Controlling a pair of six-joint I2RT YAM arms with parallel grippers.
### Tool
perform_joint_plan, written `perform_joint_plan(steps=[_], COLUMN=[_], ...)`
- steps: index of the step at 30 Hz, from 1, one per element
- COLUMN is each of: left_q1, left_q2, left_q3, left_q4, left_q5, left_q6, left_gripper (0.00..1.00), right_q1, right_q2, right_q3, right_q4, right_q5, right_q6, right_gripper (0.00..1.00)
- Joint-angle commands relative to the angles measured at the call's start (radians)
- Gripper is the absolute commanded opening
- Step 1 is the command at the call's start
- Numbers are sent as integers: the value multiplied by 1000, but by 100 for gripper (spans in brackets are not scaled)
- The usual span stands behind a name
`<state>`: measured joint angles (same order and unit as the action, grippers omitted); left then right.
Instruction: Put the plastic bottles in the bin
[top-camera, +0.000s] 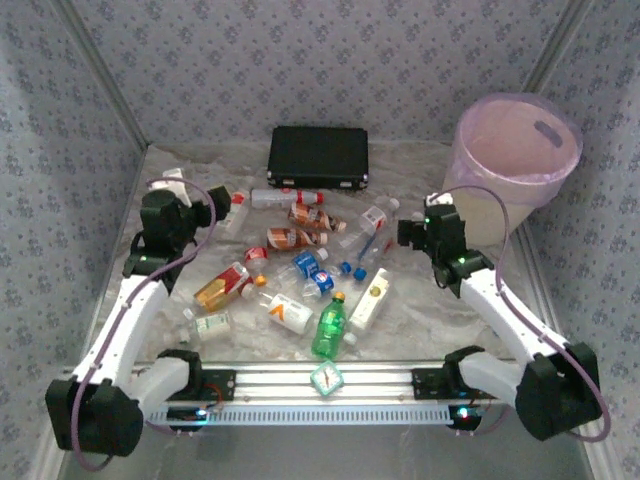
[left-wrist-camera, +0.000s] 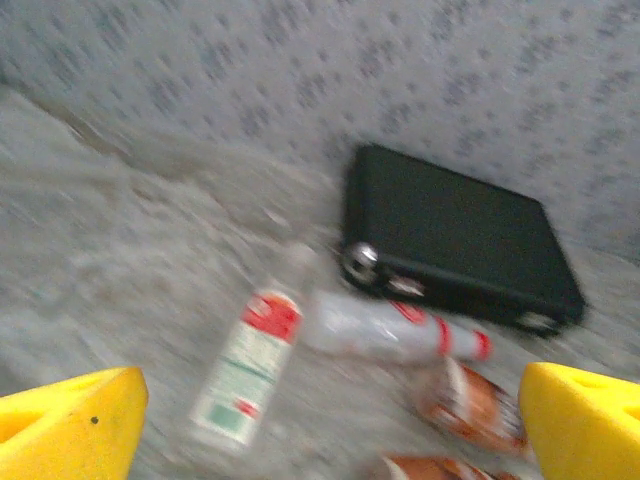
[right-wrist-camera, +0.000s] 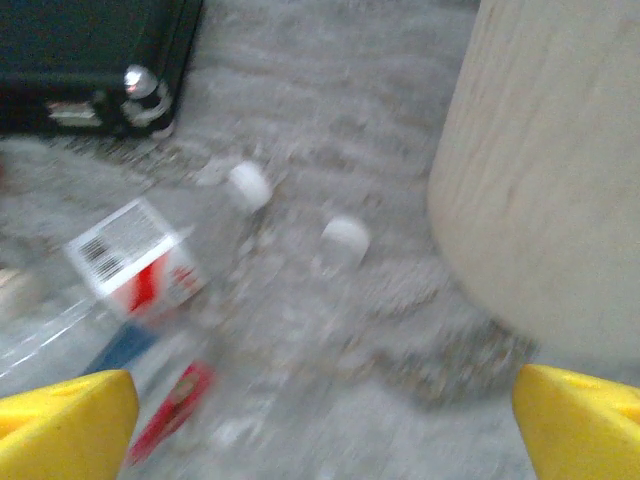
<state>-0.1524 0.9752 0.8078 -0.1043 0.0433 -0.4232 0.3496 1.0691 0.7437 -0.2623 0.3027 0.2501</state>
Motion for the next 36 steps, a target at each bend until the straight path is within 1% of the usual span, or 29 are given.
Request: perform_joint_plan(steps=[1,5,8,11,17,25,31,36], left_q1=[-46,-117,-148,-171,-176,-178,-180,-182], left_q2=[-10,-20,-17,-15,6,47,70,87], left_q3=[-18,-82,-91,-93,-104,-104,-96,-94], left_q4=[-149,-83,-71,-64,-29,7,29,40], left_q5=[149,183,190,190,198,212,219,220], left_q6=[-201,-325,-355,-364,-383,-396,-407,-414], left_gripper=[95,94,94,93,93,94,94,94], right_q1=[101,294,414,470,500,498,484,481], right_q2=[-19,24,90,152,255,327,369,369], right_q3=[60,105,131,130,107,56,33,37], right_q4=[-410,-496,-530,-517,-451,-374,-344,-363], right_q5=[4,-2,-9,-33,-92,-127,-134,-116], right_q6=[310,518,623,691,734,751,743,729], right_gripper=[93,86,86,91,97,95,91,76])
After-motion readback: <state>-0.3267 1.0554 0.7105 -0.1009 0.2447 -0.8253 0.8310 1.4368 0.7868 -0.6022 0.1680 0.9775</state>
